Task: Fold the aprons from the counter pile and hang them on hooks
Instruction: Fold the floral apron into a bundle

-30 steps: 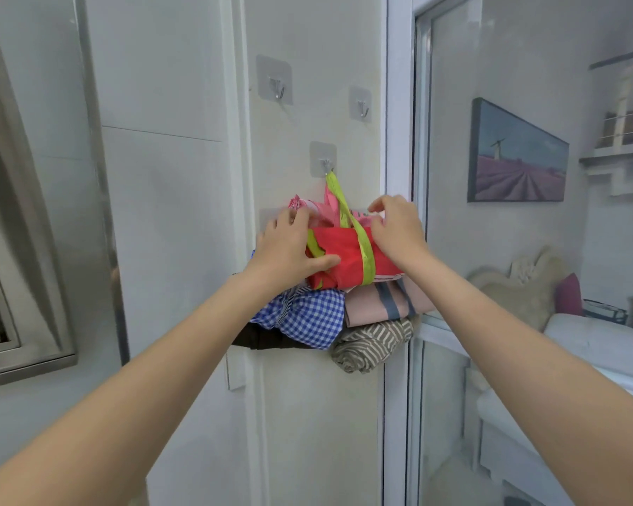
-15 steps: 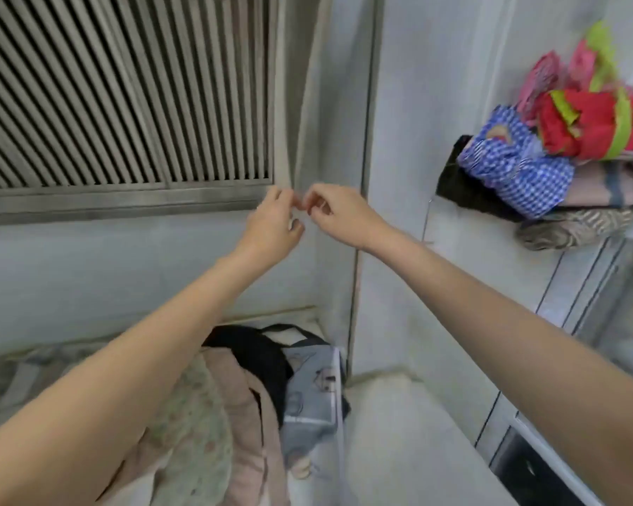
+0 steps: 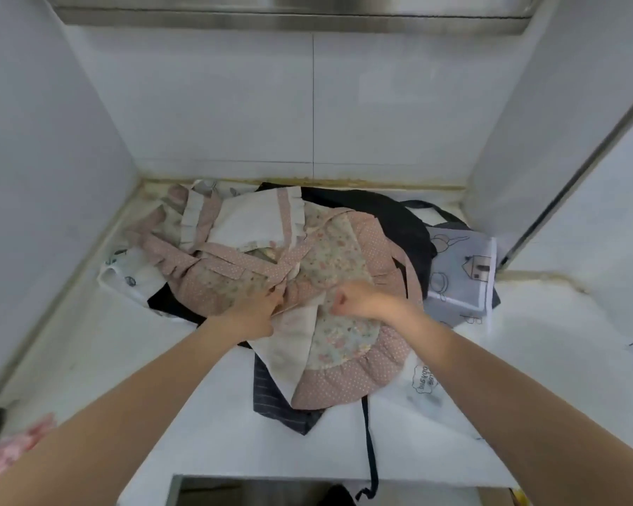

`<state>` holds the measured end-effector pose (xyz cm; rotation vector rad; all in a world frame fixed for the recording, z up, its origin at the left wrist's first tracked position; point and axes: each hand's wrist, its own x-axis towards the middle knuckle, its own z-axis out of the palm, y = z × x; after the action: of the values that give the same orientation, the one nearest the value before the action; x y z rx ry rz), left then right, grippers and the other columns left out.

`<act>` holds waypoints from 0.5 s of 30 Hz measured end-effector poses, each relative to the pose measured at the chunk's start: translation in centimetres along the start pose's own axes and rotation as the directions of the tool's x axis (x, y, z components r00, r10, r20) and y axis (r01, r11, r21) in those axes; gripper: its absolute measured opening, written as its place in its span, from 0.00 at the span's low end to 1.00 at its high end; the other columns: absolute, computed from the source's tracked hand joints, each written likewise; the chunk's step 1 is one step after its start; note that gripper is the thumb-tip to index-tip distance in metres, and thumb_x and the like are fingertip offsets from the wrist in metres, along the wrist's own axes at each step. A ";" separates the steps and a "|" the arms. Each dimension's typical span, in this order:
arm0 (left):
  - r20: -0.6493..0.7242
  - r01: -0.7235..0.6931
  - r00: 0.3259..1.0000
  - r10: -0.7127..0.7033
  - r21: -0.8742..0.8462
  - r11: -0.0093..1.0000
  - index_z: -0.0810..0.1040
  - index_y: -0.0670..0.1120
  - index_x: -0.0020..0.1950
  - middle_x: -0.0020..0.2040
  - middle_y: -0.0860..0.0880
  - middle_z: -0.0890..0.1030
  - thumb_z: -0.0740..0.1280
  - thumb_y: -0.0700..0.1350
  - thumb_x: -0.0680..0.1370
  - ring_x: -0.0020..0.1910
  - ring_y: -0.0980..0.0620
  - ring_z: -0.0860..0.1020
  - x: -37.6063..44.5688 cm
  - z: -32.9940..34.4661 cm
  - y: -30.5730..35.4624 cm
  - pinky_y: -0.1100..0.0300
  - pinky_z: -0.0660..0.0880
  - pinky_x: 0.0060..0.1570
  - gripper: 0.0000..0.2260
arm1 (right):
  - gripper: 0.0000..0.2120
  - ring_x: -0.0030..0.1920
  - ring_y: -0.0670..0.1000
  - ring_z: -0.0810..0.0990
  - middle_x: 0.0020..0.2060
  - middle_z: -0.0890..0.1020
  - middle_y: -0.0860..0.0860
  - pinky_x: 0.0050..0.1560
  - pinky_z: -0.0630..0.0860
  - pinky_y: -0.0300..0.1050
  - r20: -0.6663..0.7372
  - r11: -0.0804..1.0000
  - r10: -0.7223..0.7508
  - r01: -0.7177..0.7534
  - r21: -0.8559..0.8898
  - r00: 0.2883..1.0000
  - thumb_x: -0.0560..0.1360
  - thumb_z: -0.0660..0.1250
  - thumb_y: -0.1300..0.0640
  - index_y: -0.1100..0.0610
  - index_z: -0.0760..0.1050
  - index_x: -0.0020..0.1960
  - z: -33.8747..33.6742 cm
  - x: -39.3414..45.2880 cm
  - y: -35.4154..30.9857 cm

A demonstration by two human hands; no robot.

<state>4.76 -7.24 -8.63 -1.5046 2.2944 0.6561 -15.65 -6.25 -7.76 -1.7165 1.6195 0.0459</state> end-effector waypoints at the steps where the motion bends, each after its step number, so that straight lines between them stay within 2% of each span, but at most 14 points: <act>1: 0.013 0.036 0.999 -0.036 -0.018 0.999 0.60 0.42 0.71 0.66 0.42 0.67 0.63 0.39 0.78 0.61 0.41 0.71 0.0 0.6 -0.8 0.54 0.70 0.51 0.23 | 0.19 0.26 0.46 0.65 0.27 0.67 0.49 0.27 0.60 0.39 0.024 0.999 0.038 -0.039 0.025 0.999 0.77 0.65 0.56 0.56 0.63 0.30 0.9 0.9 -0.4; 3: -0.003 0.090 0.996 -0.090 -0.049 0.995 0.58 0.43 0.73 0.70 0.42 0.63 0.64 0.40 0.77 0.62 0.40 0.71 0.1 1.5 -2.1 0.51 0.73 0.54 0.27 | 0.15 0.28 0.47 0.70 0.33 0.72 0.52 0.24 0.65 0.37 0.060 0.984 0.126 -0.133 0.116 0.990 0.76 0.67 0.51 0.56 0.67 0.36 2.4 2.5 -0.8; 4: -0.020 0.107 0.994 -0.108 -0.054 0.993 0.57 0.44 0.74 0.71 0.43 0.62 0.65 0.41 0.77 0.60 0.41 0.72 0.3 1.9 -2.8 0.51 0.73 0.54 0.28 | 0.11 0.30 0.47 0.73 0.41 0.76 0.54 0.24 0.69 0.36 0.086 0.953 0.169 -0.185 0.239 0.982 0.75 0.68 0.51 0.58 0.72 0.44 3.0 3.3 -1.1; 5: -0.039 0.120 0.992 -0.122 -0.056 0.991 0.58 0.44 0.74 0.71 0.44 0.62 0.66 0.41 0.77 0.59 0.41 0.73 0.6 2.0 -3.2 0.52 0.74 0.53 0.28 | 0.13 0.31 0.48 0.76 0.50 0.78 0.55 0.26 0.75 0.36 0.113 0.873 0.220 -0.247 0.421 0.969 0.75 0.69 0.54 0.60 0.72 0.55 3.5 4.1 -1.5; 6: -0.058 0.129 0.990 -0.132 -0.052 0.990 0.58 0.44 0.73 0.70 0.44 0.62 0.66 0.42 0.76 0.59 0.41 0.73 0.7 1.9 -3.4 0.53 0.73 0.51 0.28 | 0.20 0.30 0.49 0.78 0.57 0.77 0.56 0.28 0.77 0.37 0.160 0.729 0.275 -0.314 0.608 0.948 0.75 0.69 0.58 0.61 0.69 0.65 3.9 4.6 -1.9; 7: -0.085 0.136 0.987 -0.140 -0.047 0.990 0.59 0.44 0.72 0.69 0.44 0.63 0.66 0.43 0.77 0.59 0.42 0.73 0.9 1.8 -3.7 0.55 0.72 0.48 0.27 | 0.24 0.27 0.49 0.79 0.60 0.76 0.57 0.25 0.76 0.36 0.202 0.566 0.306 -0.348 0.747 0.930 0.76 0.67 0.62 0.62 0.64 0.70 4.2 5.3 -2.5; 8: -0.118 0.140 0.982 -0.145 -0.050 0.989 0.59 0.44 0.72 0.68 0.45 0.64 0.66 0.45 0.77 0.59 0.42 0.73 1.1 1.6 -3.8 0.56 0.69 0.46 0.27 | 0.23 0.24 0.49 0.79 0.56 0.77 0.58 0.20 0.70 0.33 0.219 0.427 0.311 -0.342 0.837 0.925 0.77 0.65 0.66 0.65 0.63 0.70 4.3 5.7 -3.1; 9: -0.133 0.147 0.979 -0.154 -0.059 0.987 0.59 0.44 0.72 0.68 0.45 0.65 0.67 0.47 0.77 0.60 0.42 0.73 1.4 1.4 -4.0 0.57 0.68 0.46 0.27 | 0.18 0.21 0.47 0.77 0.47 0.77 0.58 0.17 0.65 0.32 0.226 0.312 0.311 -0.324 0.893 0.923 0.77 0.62 0.70 0.67 0.65 0.66 4.1 6.0 -3.8; 10: -0.135 0.158 0.977 -0.168 -0.076 0.984 0.59 0.44 0.72 0.67 0.44 0.66 0.67 0.49 0.76 0.60 0.42 0.73 1.5 1.1 -4.2 0.57 0.68 0.46 0.29 | 0.13 0.19 0.46 0.75 0.39 0.75 0.57 0.16 0.65 0.31 0.214 0.228 0.301 -0.288 0.930 0.929 0.76 0.61 0.72 0.68 0.68 0.60 3.8 6.1 -4.7; 11: -0.116 0.177 0.975 -0.187 -0.094 0.980 0.58 0.44 0.73 0.67 0.44 0.66 0.67 0.50 0.76 0.60 0.42 0.73 1.7 0.8 -4.3 0.56 0.69 0.48 0.30 | 0.08 0.21 0.46 0.75 0.35 0.73 0.56 0.18 0.68 0.31 0.187 0.213 0.290 -0.254 0.944 0.939 0.75 0.61 0.74 0.68 0.70 0.53 2.9 6.2 -5.6; 12: -0.088 0.210 0.972 -0.219 -0.102 0.972 0.59 0.44 0.72 0.66 0.44 0.68 0.67 0.51 0.76 0.60 0.42 0.73 1.9 0.5 -4.3 0.54 0.71 0.50 0.29 | 0.05 0.26 0.47 0.76 0.34 0.73 0.56 0.22 0.72 0.32 0.145 0.269 0.250 -0.212 0.940 0.957 0.75 0.62 0.74 0.67 0.71 0.48 1.7 6.2 -6.5; 13: -0.073 0.246 0.965 -0.253 -0.100 0.964 0.63 0.43 0.69 0.64 0.44 0.71 0.67 0.51 0.76 0.58 0.43 0.75 1.9 0.0 -4.3 0.54 0.72 0.51 0.26 | 0.06 0.30 0.48 0.76 0.35 0.74 0.55 0.26 0.76 0.34 0.099 0.367 0.179 -0.160 0.916 0.979 0.74 0.63 0.73 0.66 0.72 0.49 0.0 6.1 -7.5; 14: -0.081 0.274 0.956 -0.282 -0.095 0.957 0.67 0.42 0.66 0.61 0.44 0.74 0.65 0.50 0.77 0.55 0.44 0.77 1.8 -0.5 -4.3 0.54 0.74 0.51 0.21 | 0.09 0.33 0.48 0.76 0.37 0.75 0.54 0.30 0.78 0.35 0.073 0.492 0.088 -0.107 0.864 0.993 0.74 0.64 0.72 0.66 0.73 0.54 -1.7 5.7 -8.4; 15: -0.125 0.297 0.943 -0.310 -0.114 0.948 0.70 0.42 0.63 0.57 0.44 0.77 0.63 0.49 0.78 0.50 0.46 0.78 1.7 -1.5 -4.2 0.55 0.75 0.48 0.16 | 0.11 0.34 0.47 0.77 0.38 0.76 0.54 0.33 0.79 0.35 0.049 0.617 0.000 -0.038 0.786 0.999 0.75 0.64 0.71 0.64 0.73 0.56 -4.1 5.4 -9.5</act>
<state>7.98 -10.80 -9.02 -1.9549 2.0848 0.5923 -8.26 -13.83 -2.98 -0.9782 1.3102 -0.5511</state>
